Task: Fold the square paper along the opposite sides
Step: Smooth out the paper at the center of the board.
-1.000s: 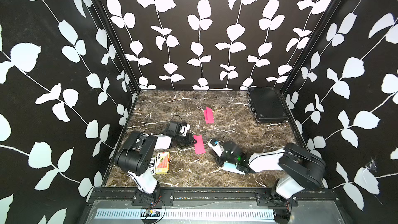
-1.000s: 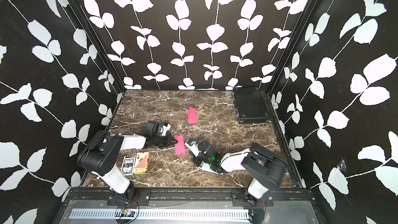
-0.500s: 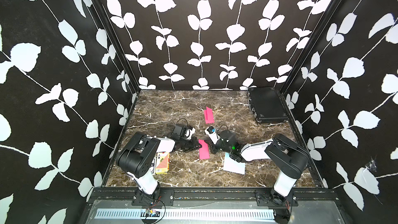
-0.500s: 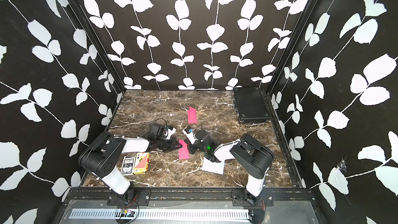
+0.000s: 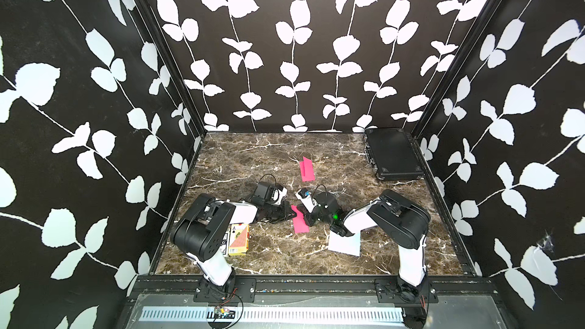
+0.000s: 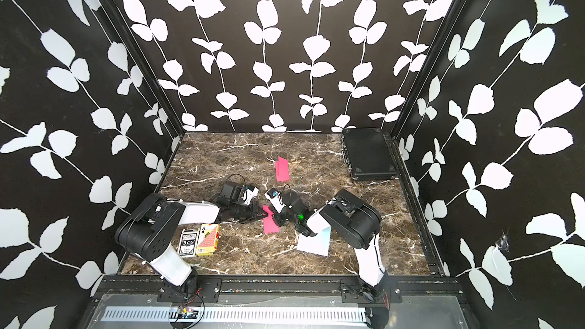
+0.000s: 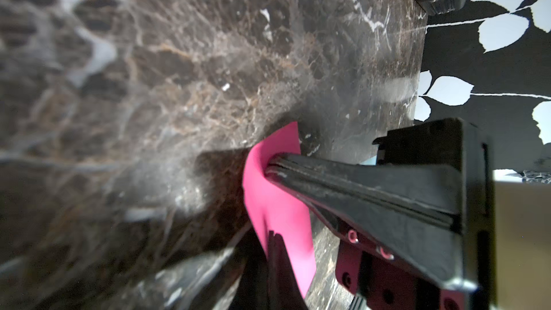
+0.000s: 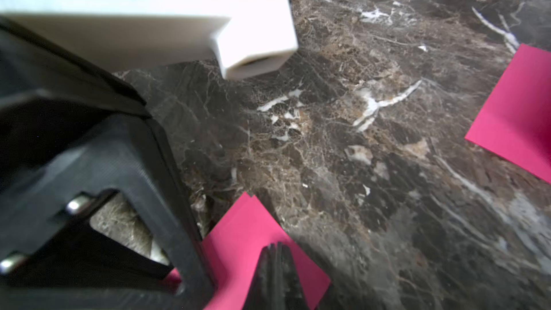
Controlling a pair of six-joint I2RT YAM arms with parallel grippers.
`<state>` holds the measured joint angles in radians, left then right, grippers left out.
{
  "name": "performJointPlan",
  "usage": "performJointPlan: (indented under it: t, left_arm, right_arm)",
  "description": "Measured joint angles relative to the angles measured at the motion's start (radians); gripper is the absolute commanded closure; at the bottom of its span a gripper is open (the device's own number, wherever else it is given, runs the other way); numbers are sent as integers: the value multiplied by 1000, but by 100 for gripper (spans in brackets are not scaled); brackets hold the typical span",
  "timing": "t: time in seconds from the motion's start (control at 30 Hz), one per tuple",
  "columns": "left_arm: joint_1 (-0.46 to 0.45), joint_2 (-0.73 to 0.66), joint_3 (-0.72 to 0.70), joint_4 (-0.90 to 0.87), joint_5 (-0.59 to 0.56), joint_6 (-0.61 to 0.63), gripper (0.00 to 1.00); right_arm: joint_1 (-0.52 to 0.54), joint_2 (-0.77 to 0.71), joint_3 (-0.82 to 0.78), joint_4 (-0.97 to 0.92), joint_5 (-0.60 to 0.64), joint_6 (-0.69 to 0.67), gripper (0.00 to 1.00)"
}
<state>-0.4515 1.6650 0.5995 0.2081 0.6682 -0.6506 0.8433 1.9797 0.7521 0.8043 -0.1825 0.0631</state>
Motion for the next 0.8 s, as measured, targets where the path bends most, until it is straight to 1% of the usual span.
performJointPlan:
  t: [0.33, 0.8]
  left_arm:
    - [32, -43, -55, 24, -12, 4, 100]
    - [51, -58, -79, 35, -11, 4, 100]
  right_arm:
    - [-7, 2, -15, 29, 37, -45, 98]
    - [-8, 2, -14, 29, 45, -48, 97]
